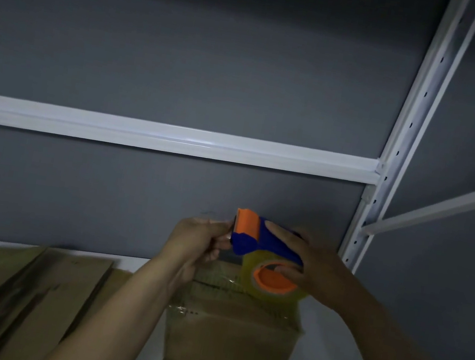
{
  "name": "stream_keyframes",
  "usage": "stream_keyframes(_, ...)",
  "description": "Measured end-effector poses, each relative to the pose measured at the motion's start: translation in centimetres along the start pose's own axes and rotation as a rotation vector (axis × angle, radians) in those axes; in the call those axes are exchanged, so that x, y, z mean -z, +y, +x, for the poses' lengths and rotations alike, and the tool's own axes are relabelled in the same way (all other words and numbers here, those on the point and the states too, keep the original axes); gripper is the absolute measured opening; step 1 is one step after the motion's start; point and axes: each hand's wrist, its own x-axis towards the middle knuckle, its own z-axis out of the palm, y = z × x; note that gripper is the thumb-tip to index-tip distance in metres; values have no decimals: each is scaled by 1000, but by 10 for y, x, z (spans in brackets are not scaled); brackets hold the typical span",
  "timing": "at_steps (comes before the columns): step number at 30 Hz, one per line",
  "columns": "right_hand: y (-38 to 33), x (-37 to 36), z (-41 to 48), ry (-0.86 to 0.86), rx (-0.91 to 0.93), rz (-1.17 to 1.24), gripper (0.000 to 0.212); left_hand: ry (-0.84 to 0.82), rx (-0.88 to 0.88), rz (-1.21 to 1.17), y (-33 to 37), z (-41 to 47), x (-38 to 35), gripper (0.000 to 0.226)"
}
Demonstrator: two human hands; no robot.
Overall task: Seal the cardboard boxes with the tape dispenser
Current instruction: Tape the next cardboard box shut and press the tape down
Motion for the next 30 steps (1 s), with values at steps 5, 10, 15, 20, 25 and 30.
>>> stream_keyframes(5,0,2,4,-19,-52,-4,84,178,-124,90,17,10,19,33)
stream_keyframes(10,-3,5,11,-52,-92,-10,81,262,-43,-112,1,11,44,25)
stream_keyframes(15,-19,7,20,-118,-119,77,81,70,131,-361,-45,4,36,16)
stream_keyframes(20,-27,29,28,-179,-107,38,79,147,148,-359,-59,12,37,24)
stream_keyframes(25,-27,53,20,-271,-3,-326,61,234,104,-191,-60,15,30,15)
stream_keyframes(30,-32,41,18,-361,-80,-316,66,301,47,54,-62,19,30,18)
